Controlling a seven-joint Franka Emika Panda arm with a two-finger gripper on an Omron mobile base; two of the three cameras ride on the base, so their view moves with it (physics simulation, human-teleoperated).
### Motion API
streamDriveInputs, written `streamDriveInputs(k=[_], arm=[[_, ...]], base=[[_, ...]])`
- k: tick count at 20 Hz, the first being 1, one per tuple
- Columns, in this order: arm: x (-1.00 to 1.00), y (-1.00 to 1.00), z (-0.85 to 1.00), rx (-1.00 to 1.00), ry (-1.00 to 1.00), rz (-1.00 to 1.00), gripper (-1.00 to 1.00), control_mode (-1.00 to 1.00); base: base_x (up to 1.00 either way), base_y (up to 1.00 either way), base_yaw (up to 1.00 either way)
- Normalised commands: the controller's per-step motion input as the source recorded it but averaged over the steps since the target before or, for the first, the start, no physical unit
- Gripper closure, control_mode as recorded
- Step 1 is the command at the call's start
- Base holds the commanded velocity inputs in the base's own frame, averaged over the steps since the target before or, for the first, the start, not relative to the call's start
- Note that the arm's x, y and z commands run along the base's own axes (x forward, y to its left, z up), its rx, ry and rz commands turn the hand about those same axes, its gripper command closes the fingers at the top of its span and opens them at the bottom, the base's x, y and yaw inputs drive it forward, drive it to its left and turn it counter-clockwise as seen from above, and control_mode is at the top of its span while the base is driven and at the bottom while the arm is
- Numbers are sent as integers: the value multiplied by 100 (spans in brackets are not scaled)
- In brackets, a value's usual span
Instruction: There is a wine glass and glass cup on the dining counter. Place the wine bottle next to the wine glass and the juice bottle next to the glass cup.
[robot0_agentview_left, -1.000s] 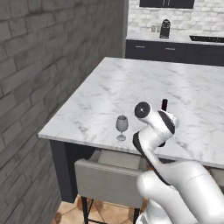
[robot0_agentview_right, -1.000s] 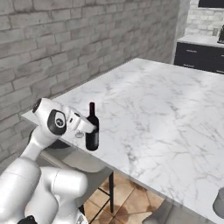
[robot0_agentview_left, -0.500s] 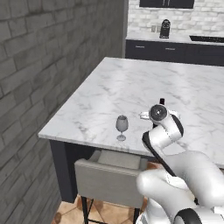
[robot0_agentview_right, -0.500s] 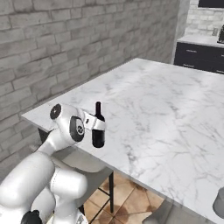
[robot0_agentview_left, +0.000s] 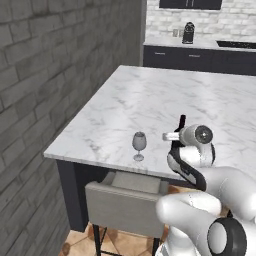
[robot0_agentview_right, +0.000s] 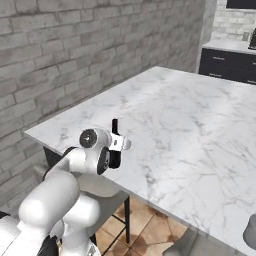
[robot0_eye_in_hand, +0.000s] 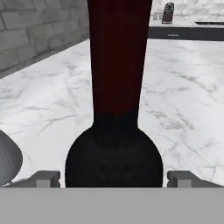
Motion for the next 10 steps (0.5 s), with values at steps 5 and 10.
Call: streamDriveInputs(k=[5,10], arm=[[9,-6,1,10,0,36,100,-100],[1,-4,5,4,0,38,100,-100]], base=[[0,0,0],[0,0,0]])
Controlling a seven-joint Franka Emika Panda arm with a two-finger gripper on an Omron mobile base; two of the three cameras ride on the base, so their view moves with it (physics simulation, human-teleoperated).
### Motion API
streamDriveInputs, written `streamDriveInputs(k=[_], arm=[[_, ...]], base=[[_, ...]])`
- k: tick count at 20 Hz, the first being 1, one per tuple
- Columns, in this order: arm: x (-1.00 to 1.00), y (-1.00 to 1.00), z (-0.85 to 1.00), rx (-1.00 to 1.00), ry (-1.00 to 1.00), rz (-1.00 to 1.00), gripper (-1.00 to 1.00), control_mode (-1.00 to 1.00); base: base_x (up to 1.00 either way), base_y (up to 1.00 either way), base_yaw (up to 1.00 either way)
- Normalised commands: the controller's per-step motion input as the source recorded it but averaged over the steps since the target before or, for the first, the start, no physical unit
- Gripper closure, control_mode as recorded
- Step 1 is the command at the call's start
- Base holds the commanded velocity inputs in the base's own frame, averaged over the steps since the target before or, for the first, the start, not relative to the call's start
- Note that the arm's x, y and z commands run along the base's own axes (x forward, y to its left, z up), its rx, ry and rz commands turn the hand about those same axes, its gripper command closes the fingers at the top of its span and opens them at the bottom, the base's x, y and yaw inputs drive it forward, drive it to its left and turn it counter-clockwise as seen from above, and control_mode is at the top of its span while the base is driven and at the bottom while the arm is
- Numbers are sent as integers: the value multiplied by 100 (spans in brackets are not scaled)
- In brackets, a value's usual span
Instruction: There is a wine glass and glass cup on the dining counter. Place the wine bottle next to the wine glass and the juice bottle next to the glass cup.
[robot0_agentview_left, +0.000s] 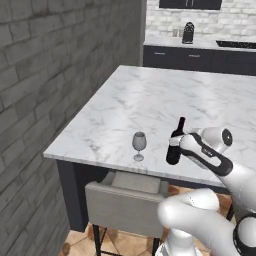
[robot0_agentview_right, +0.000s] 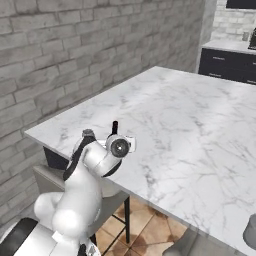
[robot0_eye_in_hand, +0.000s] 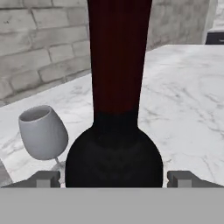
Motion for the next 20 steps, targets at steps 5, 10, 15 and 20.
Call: streamDriveInputs(k=[5,10,15,20], arm=[[5,-3,0,1,0,36,100,-100],[10,-4,0,0,0,33,100,-100],[11,-1,0,0,0,31,100,-100],[18,0,0,0,0,26,100,-100]], base=[[0,0,0],[0,0,0],[0,0,0],[0,0,0]])
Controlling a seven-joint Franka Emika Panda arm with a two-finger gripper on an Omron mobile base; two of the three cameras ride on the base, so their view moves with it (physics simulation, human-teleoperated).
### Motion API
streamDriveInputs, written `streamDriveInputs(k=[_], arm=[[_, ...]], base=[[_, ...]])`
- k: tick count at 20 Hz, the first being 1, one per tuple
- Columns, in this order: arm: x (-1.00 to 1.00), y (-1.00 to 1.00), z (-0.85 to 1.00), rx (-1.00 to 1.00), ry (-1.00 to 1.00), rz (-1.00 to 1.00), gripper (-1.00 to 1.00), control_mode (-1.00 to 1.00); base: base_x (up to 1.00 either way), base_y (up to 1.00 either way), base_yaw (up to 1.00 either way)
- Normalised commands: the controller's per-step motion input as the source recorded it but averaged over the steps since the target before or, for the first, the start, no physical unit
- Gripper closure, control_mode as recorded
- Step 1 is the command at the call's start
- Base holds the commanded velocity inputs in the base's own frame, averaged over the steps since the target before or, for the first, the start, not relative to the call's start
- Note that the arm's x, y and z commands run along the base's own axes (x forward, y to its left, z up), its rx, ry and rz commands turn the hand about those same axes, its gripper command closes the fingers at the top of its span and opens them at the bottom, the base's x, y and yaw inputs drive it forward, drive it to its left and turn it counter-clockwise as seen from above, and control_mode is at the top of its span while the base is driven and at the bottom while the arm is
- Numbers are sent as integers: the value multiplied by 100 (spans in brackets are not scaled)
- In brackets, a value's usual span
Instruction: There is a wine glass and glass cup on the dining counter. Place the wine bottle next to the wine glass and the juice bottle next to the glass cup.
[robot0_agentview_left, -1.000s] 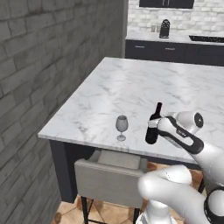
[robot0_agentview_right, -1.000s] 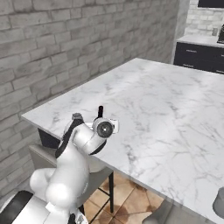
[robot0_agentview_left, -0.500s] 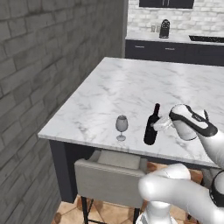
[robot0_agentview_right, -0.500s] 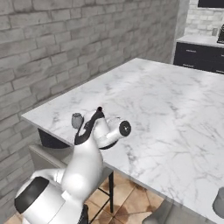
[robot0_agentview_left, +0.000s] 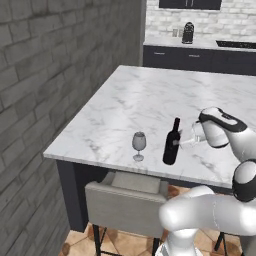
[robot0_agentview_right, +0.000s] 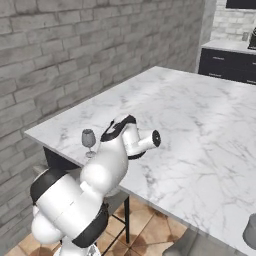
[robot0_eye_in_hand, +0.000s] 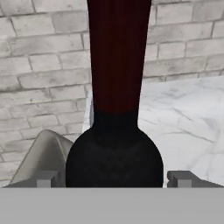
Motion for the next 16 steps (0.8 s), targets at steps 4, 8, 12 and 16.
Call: streamDriveInputs(k=[4,8,12,16], arm=[[23,2,-1,0,0,22,100,-100],[8,12,-7,0,0,15,100,-100],[1,13,-14,0,0,6,100,-100],[7,18,-15,0,0,0,100,-100]], base=[[0,0,0],[0,0,0],[0,0,0],[0,0,0]])
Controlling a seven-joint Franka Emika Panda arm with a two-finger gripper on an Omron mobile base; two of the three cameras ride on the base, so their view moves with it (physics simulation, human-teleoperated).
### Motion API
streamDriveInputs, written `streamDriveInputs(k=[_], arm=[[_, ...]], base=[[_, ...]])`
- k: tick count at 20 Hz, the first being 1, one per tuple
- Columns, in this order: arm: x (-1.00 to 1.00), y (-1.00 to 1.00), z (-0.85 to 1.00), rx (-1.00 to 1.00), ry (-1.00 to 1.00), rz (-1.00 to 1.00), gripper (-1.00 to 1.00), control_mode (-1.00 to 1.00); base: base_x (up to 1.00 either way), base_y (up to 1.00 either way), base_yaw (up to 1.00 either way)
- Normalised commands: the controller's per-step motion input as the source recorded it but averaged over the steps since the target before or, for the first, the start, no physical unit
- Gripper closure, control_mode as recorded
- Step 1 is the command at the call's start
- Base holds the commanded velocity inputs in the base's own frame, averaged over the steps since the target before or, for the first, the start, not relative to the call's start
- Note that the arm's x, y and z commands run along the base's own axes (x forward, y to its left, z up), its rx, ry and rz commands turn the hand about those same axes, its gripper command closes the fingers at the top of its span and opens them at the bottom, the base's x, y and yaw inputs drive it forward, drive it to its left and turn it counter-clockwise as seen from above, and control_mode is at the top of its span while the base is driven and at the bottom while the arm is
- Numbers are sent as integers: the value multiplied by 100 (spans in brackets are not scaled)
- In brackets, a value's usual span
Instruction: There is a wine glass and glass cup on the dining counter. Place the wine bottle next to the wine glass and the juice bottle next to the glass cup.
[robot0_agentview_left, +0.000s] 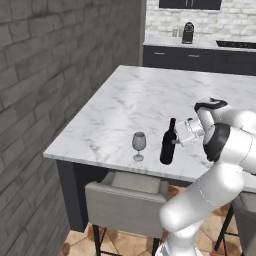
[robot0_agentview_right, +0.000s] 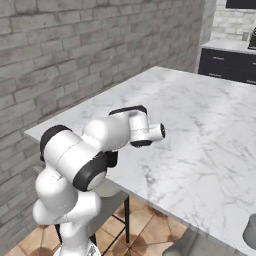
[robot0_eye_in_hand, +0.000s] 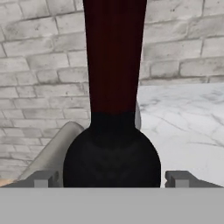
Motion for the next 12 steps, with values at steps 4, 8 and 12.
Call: streamDriveInputs(k=[4,8,12], arm=[[18,27,-17,0,-2,0,100,-100],[17,28,-13,0,-5,0,100,-100],[5,29,-16,0,-6,0,100,-100]], base=[[0,0,0],[0,0,0],[0,0,0]])
